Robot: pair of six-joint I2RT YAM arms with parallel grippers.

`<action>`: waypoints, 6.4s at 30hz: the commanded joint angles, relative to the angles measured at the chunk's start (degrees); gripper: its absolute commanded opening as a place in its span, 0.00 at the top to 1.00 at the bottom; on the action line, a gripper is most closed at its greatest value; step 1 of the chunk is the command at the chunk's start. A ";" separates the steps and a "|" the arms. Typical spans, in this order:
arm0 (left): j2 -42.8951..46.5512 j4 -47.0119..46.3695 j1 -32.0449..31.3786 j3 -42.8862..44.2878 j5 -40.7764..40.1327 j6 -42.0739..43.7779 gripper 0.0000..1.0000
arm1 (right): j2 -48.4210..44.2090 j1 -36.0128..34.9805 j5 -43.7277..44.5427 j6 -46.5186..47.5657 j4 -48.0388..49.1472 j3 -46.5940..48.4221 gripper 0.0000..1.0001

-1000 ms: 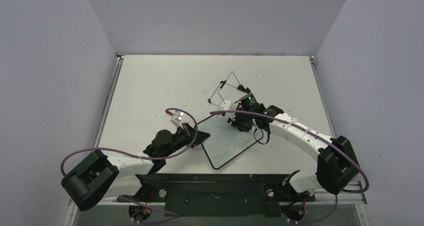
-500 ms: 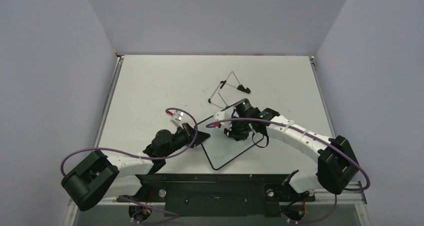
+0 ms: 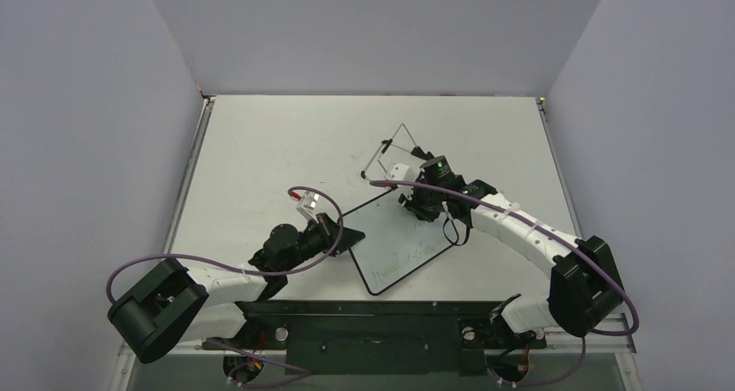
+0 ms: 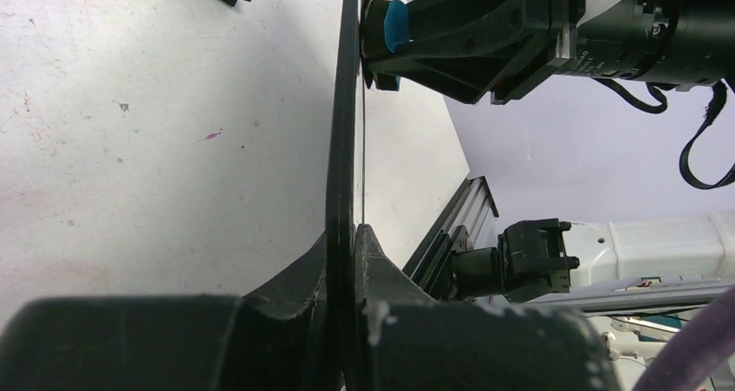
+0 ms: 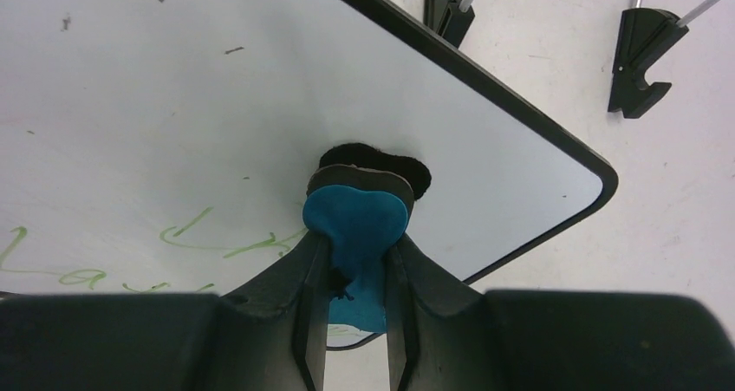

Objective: Erase the whiteboard
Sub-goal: Erase the whiteboard at the center of the board.

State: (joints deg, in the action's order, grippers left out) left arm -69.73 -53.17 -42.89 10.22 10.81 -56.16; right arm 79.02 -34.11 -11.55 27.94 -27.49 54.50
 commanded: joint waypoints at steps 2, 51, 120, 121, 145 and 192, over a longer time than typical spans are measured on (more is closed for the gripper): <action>0.16 -9.62 -0.02 1.83 3.33 -1.14 1.00 | -1.04 -2.65 -6.51 4.09 -1.83 0.27 1.00; 2.41 -7.84 0.70 1.02 3.22 -1.06 1.00 | -6.40 -0.74 -20.94 27.74 -15.38 -2.82 1.00; 0.58 -8.66 0.77 1.96 4.81 -1.68 1.00 | -4.11 -11.01 -6.73 23.59 -12.11 -6.06 1.00; 0.85 -8.39 0.79 1.92 4.81 -1.68 1.00 | -4.29 -10.09 -3.32 20.27 -8.98 -6.16 1.00; -1.70 -10.69 0.77 2.54 6.06 -2.46 1.00 | -4.40 -10.44 -7.92 16.83 -7.41 -4.96 1.00; -1.07 -8.33 1.23 3.34 9.18 -0.94 1.00 | -5.55 -3.90 -6.46 11.34 -2.91 -5.51 1.00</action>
State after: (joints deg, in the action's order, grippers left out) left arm -71.66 -54.57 -41.82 10.33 18.09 -56.64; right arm 72.62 -35.29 -20.93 40.01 -33.98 48.84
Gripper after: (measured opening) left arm 0.021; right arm 0.197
